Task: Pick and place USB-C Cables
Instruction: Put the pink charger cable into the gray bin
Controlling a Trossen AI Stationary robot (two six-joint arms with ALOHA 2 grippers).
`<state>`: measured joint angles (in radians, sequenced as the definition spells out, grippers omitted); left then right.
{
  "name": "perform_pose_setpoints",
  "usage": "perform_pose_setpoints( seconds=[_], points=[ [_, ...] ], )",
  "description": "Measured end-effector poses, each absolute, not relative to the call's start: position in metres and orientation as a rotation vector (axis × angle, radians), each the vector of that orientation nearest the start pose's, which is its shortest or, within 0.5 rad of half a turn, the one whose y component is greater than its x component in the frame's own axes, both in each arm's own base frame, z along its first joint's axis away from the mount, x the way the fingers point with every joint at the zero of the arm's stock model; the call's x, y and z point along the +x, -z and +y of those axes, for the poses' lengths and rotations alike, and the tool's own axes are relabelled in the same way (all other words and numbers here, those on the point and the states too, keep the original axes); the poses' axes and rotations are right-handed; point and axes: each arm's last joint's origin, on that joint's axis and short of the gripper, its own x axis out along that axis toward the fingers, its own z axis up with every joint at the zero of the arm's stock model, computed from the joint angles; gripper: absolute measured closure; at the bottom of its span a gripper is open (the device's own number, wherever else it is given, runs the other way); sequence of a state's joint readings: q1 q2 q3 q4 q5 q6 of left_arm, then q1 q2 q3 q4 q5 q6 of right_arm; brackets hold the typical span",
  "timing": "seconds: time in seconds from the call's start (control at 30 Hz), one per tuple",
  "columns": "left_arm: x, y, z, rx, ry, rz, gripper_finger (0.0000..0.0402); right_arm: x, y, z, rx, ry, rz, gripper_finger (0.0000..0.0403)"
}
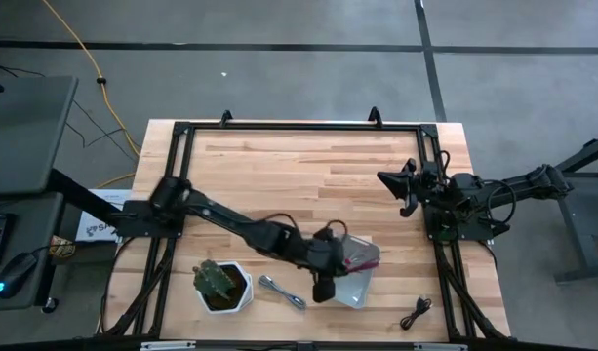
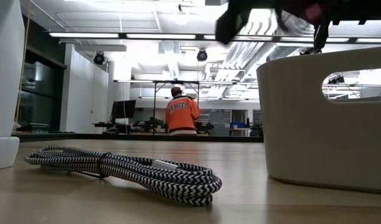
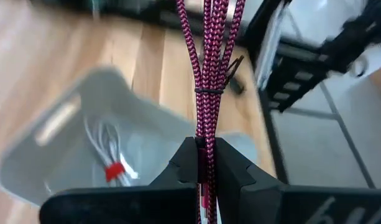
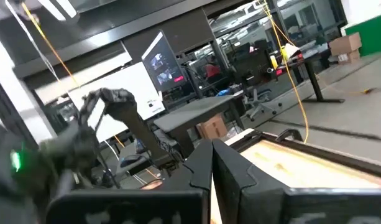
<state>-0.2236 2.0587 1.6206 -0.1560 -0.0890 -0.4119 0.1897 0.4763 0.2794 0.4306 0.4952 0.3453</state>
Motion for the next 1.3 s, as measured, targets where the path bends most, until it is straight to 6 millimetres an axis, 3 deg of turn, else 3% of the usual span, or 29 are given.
perform_pose_setpoints(
  seconds=[0.17,0.33,0.63,0.9,1.3],
  points=[
    [0.473,-0.196,-0.105,-0.377,-0.005,0.665,0.0401,0.128,-0.257,0.010,0.548,0.258,-0.289,0.0403],
    [0.477,-0.175,-0.100,-0.385,-0.024,0.721,0.0401,0.128,-0.257,0.010,0.653,0.240,-0.308,0.0403],
    [0.478,-0.171,-0.087,-0.394,-0.039,0.749,0.0401,0.128,-0.257,0.010,0.713,0.228,-0.319,0.0403],
    [0.472,-0.165,-0.086,-0.394,-0.067,0.841,0.0401,0.128,-0.257,0.010,0.706,0.230,-0.318,0.0403],
    [0.472,-0.164,-0.086,-0.416,-0.090,0.839,0.0401,0.129,-0.256,0.011,0.689,0.236,-0.300,0.0403]
  ],
)
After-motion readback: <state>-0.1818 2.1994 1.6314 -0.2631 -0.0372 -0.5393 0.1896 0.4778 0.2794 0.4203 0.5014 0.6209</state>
